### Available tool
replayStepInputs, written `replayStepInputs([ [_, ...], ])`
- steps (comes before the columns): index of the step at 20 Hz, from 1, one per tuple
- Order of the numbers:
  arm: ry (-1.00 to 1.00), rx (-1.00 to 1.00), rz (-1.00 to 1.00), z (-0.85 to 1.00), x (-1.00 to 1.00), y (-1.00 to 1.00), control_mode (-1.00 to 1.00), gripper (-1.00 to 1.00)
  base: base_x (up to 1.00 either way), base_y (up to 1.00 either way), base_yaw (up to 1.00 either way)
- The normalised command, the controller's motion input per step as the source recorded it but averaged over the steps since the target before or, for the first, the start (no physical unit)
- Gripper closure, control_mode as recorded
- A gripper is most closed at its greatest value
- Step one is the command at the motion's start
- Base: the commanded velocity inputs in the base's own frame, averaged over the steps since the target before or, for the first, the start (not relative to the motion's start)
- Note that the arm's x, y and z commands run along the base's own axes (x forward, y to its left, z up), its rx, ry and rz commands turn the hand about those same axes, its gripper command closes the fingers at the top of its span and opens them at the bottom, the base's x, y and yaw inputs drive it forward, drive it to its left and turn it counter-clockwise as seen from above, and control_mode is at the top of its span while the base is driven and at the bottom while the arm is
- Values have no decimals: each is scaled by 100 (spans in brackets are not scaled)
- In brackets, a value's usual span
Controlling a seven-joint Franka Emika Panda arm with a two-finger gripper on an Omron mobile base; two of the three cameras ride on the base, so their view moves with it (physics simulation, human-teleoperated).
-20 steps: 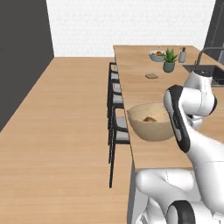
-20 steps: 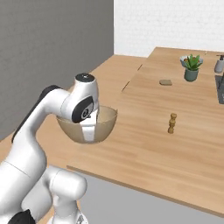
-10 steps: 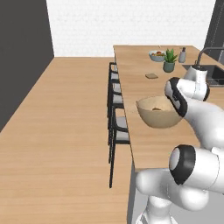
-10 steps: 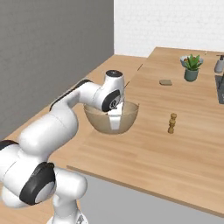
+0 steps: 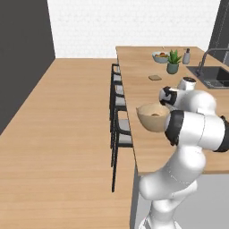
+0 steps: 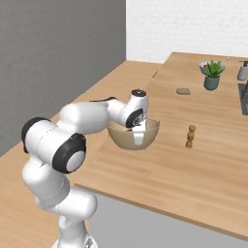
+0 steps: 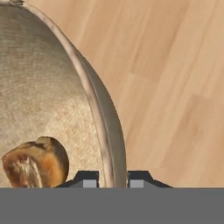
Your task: Open the cabinet, pick up the bread from the cabinet and place it in the basket. Then move the basket to the dining counter.
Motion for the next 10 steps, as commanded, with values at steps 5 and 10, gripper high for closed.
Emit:
replayStepInputs([
  [5,-5,0,0,-67,40,-4,-100,100,0,0,0],
  [10,-8,0,0,-56,30,0,-100,100,0,0,0],
])
